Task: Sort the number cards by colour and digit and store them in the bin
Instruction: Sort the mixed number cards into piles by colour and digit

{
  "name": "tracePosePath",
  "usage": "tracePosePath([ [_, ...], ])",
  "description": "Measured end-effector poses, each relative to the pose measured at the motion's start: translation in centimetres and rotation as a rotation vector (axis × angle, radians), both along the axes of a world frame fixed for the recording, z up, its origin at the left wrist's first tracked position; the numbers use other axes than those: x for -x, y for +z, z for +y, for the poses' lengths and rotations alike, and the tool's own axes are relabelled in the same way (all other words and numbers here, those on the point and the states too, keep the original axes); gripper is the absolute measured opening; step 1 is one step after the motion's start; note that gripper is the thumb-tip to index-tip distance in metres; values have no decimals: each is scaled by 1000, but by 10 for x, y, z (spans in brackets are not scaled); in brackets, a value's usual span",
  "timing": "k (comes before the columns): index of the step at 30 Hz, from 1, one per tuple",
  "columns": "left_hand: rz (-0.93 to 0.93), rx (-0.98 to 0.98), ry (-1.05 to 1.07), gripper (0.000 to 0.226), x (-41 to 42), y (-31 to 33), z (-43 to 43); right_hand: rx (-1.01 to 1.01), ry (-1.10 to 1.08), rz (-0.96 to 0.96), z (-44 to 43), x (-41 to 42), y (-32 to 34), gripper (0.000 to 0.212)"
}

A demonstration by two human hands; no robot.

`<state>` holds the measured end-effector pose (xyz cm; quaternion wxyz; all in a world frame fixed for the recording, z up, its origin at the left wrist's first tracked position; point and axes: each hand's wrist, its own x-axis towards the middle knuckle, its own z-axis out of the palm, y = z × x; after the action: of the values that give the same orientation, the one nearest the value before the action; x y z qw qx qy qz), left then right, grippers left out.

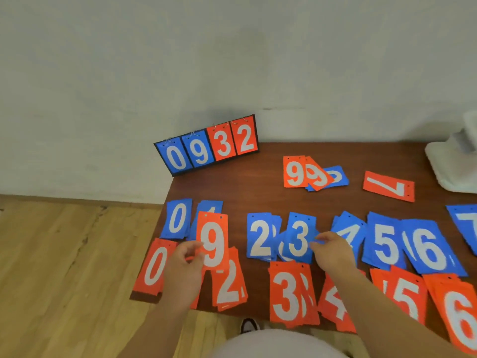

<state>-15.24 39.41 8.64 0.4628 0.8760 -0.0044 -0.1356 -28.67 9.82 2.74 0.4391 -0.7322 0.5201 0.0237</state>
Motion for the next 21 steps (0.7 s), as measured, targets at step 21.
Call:
tracePosePath([
  [21, 269, 105, -882, 29, 290, -33, -373, -29, -355, -226, -192, 305, 23, 20],
])
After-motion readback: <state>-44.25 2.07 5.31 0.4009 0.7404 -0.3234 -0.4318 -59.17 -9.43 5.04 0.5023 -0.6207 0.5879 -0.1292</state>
